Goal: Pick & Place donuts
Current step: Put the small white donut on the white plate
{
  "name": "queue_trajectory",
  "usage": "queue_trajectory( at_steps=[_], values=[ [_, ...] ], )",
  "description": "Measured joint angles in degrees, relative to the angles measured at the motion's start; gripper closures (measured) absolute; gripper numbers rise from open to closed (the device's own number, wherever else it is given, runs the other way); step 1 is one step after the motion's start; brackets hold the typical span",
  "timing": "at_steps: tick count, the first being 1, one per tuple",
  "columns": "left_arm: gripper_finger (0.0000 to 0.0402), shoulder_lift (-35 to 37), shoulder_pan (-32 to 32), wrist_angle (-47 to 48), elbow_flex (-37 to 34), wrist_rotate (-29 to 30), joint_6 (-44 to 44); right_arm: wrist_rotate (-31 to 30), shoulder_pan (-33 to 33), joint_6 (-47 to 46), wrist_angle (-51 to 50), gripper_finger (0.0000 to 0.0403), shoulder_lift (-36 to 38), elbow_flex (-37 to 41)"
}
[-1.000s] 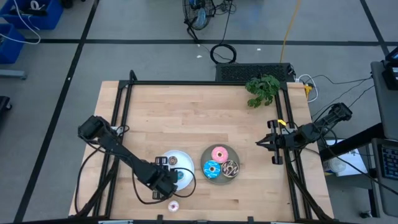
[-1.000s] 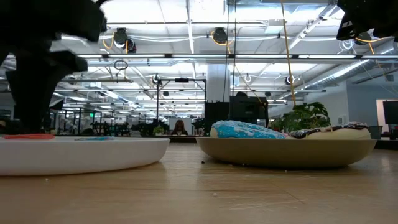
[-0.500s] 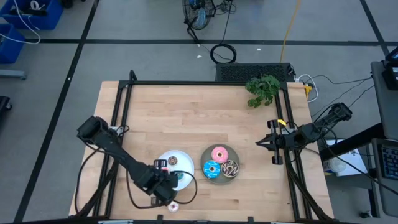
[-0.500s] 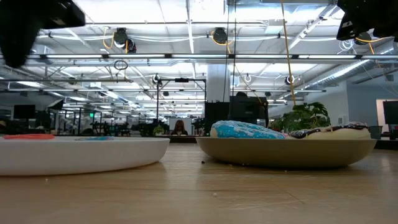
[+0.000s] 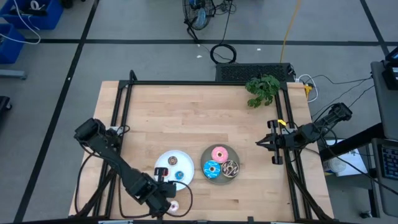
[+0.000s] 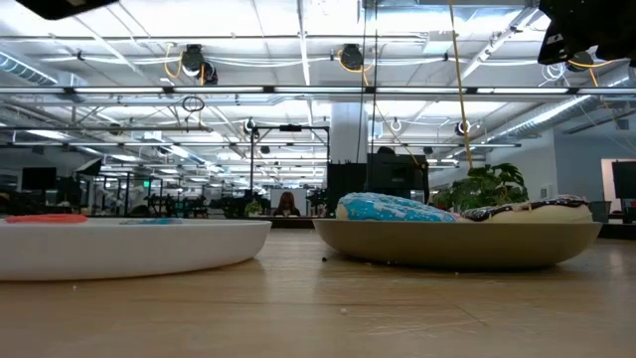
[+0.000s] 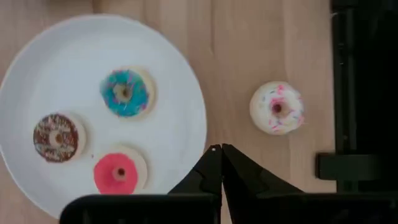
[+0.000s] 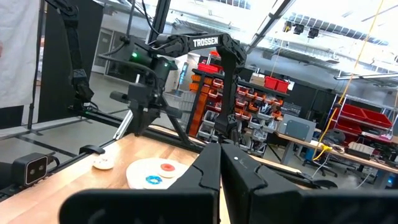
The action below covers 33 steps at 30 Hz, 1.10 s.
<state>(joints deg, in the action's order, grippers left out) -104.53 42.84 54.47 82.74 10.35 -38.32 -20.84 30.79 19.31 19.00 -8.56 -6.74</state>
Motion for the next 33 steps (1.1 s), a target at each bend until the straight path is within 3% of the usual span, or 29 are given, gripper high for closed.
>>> queue_trajectory(
  at_steps=[10, 20, 26, 29, 33],
  values=[
    [0.0385, 0.00, 0.91, -6.26, 0.00, 7.61, 2.06, 0.00, 0.02, -0.17, 0.00, 0.0403, -0.15, 0.00],
    [0.0385, -0.02, 2.35, -10.30, -0.03, 7.67, 3.73, 0.00, 0.00, 1.96, 0.26, 0.0403, -0.72, 0.00],
    [0.0396, -1.88, 3.30, -20.96, -2.20, 7.14, 2.82, 0.00, 0.02, 2.57, 0.86, 0.0403, -0.72, 0.00],
    [0.0397, -5.30, 3.34, -20.09, 2.15, 5.44, 1.72, 0.00, 0.00, 2.62, 0.89, 0.0403, -0.72, 0.00],
    [0.0398, -11.23, 3.80, -9.72, 12.03, 4.43, 3.80, 0.00, 0.01, 3.09, 0.96, 0.0403, -0.74, 0.00]
  ],
)
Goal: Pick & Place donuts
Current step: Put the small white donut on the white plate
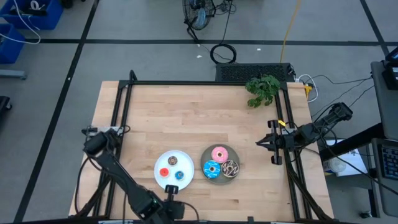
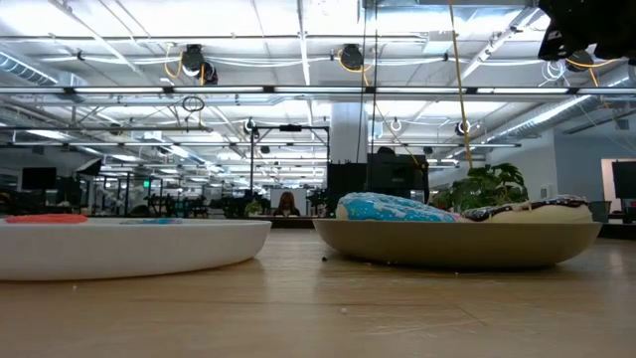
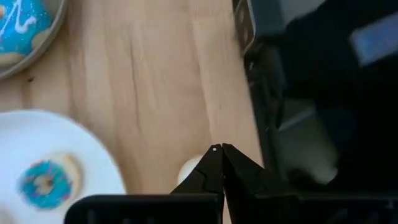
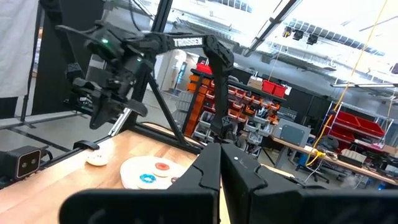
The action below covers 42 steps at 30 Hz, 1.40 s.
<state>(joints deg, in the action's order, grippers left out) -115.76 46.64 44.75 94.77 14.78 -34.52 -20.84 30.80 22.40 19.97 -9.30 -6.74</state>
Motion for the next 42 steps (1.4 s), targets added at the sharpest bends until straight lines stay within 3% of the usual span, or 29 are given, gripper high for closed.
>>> queue_trajectory(
  at_steps=[4, 9, 17, 21, 26, 32, 42],
  values=[
    [0.0395, -4.12, 1.06, 11.34, 7.43, 0.31, -1.11, 0.00, 0.00, 0.85, 0.31, 0.0403, 0.00, 0.01],
    [0.0381, -5.19, 2.74, 11.20, 6.21, 1.42, -6.02, -0.02, 0.01, 1.78, 0.83, 0.0403, 0.00, 0.00],
    [0.0277, -5.39, 2.89, 7.03, 5.19, 3.99, -17.26, 0.00, -0.01, 1.36, 1.20, 0.0403, 0.00, 0.00],
    [0.0224, -6.87, 1.06, 6.89, 5.17, -0.44, -25.45, 0.00, 0.00, 1.26, 1.22, 0.0403, 0.00, 0.00],
    [0.0186, -9.02, 0.74, 7.12, 5.17, -4.25, -23.51, -0.02, -0.01, 1.47, 1.24, 0.0403, -0.21, 0.01],
    [0.0183, -9.55, 0.73, 7.21, 5.17, -6.68, -21.51, -0.01, -0.01, 1.74, 1.67, 0.0403, -0.92, 0.01],
    [0.0237, -11.37, 0.82, 5.77, 5.17, -6.43, -17.02, 0.00, -0.01, 0.83, 1.61, 0.0403, -1.14, 0.02]
  ],
)
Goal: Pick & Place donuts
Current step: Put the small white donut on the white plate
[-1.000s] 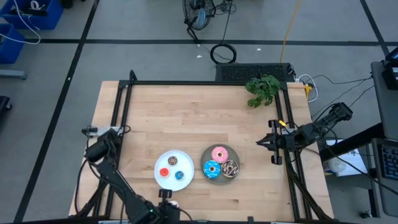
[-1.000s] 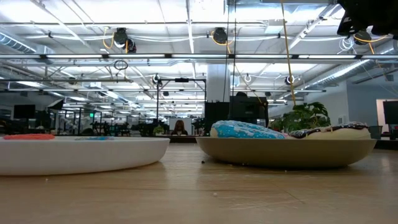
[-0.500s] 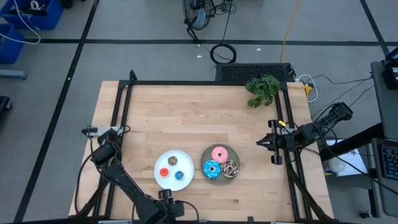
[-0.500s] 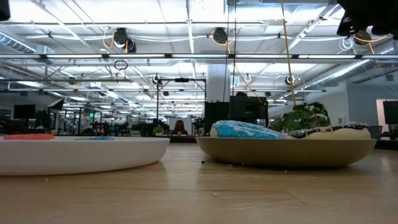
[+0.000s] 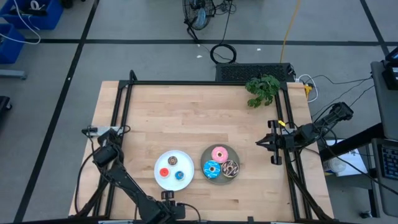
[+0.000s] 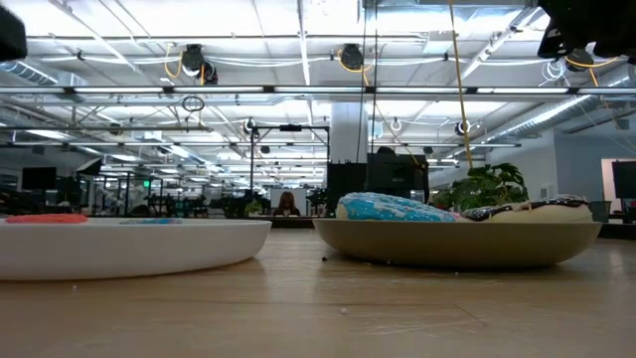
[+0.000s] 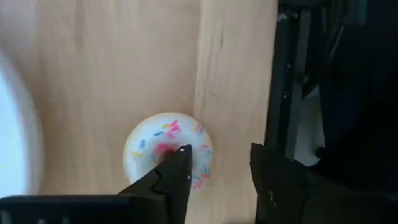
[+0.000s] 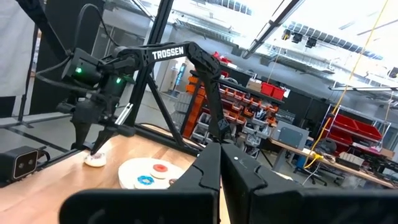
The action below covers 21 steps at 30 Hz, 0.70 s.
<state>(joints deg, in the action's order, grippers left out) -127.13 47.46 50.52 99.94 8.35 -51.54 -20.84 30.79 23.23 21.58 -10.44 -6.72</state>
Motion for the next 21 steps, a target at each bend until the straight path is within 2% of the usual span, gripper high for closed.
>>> queue_trajectory(
  at_steps=[9, 21],
  values=[
    [0.0269, -0.74, -0.20, 0.21, 0.00, 0.02, 0.87, 0.03, 0.00, -0.47, 0.00, 0.0403, -0.48, 0.00],
    [0.0270, -0.52, -0.20, 7.21, 3.14, 0.42, 1.37, 0.02, 0.00, -0.47, 0.46, 0.0403, -0.48, 0.00]
  ],
)
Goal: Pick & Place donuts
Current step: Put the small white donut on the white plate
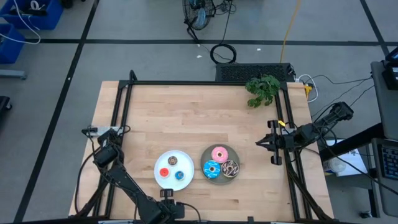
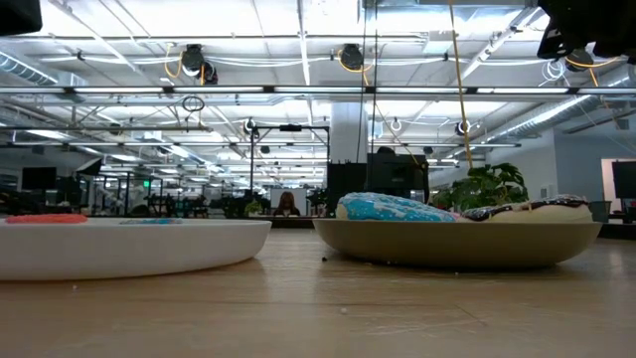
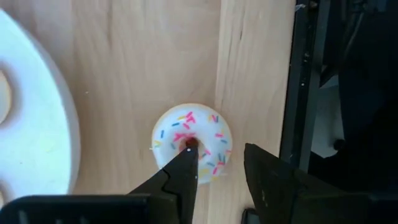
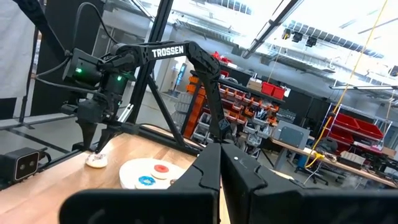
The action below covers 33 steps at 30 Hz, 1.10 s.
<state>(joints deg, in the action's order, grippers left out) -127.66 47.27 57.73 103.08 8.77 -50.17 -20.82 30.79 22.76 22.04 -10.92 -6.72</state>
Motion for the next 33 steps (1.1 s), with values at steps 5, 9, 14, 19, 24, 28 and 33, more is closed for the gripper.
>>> queue_trajectory(
  at_steps=[5, 9, 14, 19, 24, 28, 33],
  values=[
    [0.0270, 0.05, 0.00, 0.18, -0.06, 0.23, -0.01, 0.00, 0.00, 0.00, 0.00, 0.0403, 0.00, 0.00],
    [0.0270, 0.07, 0.00, -1.09, -1.51, 0.25, 0.15, 0.00, 0.00, 0.00, -0.02, 0.0403, 0.00, 0.00],
    [0.0270, 0.04, -0.04, -2.71, -2.64, 0.40, 0.20, 0.00, 0.00, 0.00, -0.02, 0.0403, 0.00, 0.00],
    [0.0270, 0.04, -0.04, -3.02, -2.66, 1.00, 1.05, 0.00, 0.00, 0.00, -0.02, 0.0403, 0.00, 0.00],
    [0.0270, 0.11, -0.04, -7.14, -4.75, 1.78, 2.49, 0.00, 0.00, 0.00, -0.02, 0.0403, 0.00, 0.00],
    [0.0270, 0.11, -0.11, -10.02, -6.80, 1.69, 2.13, 0.00, 0.00, 0.00, -0.04, 0.0403, 0.00, 0.00],
    [0.0270, 0.13, -0.23, -10.04, -6.87, 1.39, 2.21, 0.00, 0.00, 0.00, -0.02, 0.0403, 0.00, 0.00]
  ],
)
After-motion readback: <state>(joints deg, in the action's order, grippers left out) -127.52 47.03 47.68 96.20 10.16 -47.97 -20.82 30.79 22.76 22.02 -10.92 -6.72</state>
